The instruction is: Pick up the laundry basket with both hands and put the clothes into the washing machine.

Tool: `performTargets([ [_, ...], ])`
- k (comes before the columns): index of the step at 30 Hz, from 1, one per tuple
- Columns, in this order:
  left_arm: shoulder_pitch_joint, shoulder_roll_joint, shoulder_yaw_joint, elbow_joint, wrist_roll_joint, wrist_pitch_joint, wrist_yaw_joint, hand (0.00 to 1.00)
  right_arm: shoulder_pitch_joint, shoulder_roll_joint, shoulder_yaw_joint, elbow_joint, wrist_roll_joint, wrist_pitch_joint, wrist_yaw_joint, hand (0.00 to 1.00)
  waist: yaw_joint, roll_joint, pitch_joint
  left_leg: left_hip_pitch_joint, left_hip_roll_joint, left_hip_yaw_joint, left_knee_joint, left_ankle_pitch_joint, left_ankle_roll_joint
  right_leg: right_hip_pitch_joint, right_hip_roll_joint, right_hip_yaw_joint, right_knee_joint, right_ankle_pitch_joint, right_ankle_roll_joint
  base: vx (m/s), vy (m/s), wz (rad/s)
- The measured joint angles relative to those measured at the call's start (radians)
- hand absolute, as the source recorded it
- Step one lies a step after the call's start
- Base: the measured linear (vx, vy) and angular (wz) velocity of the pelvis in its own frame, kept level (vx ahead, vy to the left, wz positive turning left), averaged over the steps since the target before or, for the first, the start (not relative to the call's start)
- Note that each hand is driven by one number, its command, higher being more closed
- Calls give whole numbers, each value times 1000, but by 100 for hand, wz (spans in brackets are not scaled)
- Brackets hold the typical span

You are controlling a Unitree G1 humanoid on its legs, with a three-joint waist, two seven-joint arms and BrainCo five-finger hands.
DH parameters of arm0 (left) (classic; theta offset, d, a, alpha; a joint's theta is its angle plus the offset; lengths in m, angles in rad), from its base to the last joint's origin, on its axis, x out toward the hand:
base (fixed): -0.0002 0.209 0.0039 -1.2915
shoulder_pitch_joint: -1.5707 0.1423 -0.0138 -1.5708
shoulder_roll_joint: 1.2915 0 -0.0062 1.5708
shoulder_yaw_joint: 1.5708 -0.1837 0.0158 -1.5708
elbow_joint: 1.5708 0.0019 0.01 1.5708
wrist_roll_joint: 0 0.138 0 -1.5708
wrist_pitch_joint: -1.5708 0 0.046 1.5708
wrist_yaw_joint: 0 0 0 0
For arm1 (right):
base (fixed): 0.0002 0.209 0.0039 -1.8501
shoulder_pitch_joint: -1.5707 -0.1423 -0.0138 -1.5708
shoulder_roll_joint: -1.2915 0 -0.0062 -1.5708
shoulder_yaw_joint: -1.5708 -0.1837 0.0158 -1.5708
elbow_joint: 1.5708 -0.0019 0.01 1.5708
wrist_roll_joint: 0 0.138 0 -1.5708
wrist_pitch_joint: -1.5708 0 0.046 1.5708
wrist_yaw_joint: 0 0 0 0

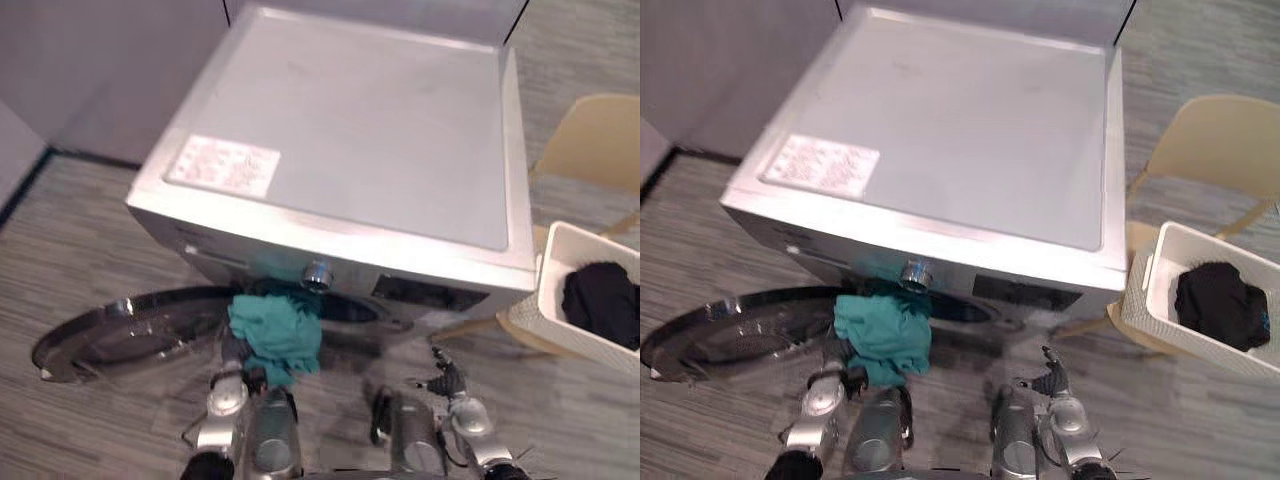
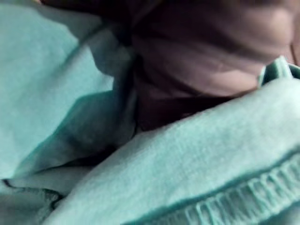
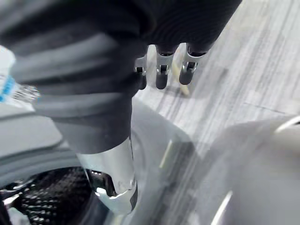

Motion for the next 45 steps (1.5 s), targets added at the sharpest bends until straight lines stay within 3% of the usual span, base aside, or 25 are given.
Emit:
performTargets([
  [8,-270,8,-62,0,-37,-1,61,100,-186,-7,0,16,34,3,-43,0,-36,-9,67,-321,33,7,362,-128,50,-357,-42,88,338,-76,11,-158,72,-19],
  [13,-489,6,-59,-130,-37,-1,116,100,-246,26,-14,-203,49,0,-80,0,-39,-23,116,-617,82,-27,622,-196,64,-659,-39,131,578,-115,-5,-177,21,-19],
  [19,-789,52,-70,-261,-36,2,189,100,-247,51,-62,-407,68,-9,-97,0,-48,-31,123,-855,99,-80,779,-207,63,-882,-41,141,736,-139,-14,-80,-70,-2],
  [26,-1035,111,-133,-259,-35,45,283,100,-249,68,-87,-493,68,-42,-92,0,-66,-37,125,-962,104,-118,822,-199,61,-976,-39,127,784,-143,-25,-9,-57,-2],
  [27,-1073,129,-138,-259,-28,45,291,0,-252,81,-97,-506,68,-46,-92,0,-71,-50,132,-973,105,-119,828,-199,60,-989,-40,128,795,-145,-29,22,-48,0],
  [28,-1107,145,-140,-260,-9,41,306,0,-252,85,-99,-520,69,-46,-91,0,-74,-61,138,-982,105,-121,833,-199,60,-1001,-41,128,805,-148,-34,21,-51,0],
  [31,-1121,164,-139,-258,56,44,327,0,-255,83,-106,-532,69,-51,-83,0,-74,-63,138,-1009,106,-136,852,-198,57,-1018,-44,119,828,-155,-42,12,-54,4],
  [37,-1156,205,-136,-166,233,69,317,0,-254,82,-109,-535,78,-80,-69,0,-72,-73,141,-1041,101,-163,856,-186,35,-1035,-52,98,845,-165,-56,-12,-48,8],
  [41,-1145,221,-160,-9,492,141,190,0,-253,80,-119,-534,109,-88,-30,0,-60,-74,141,-1058,100,-182,856,-178,21,-1035,-57,74,853,-175,-68,12,-56,7],
  [45,-1054,198,-150,4,574,172,126,0,-247,78,-119,-535,139,-91,-8,0,-54,-75,142,-1053,98,-186,856,-177,19,-1031,-62,70,862,-181,-71,32,-26,3],
])
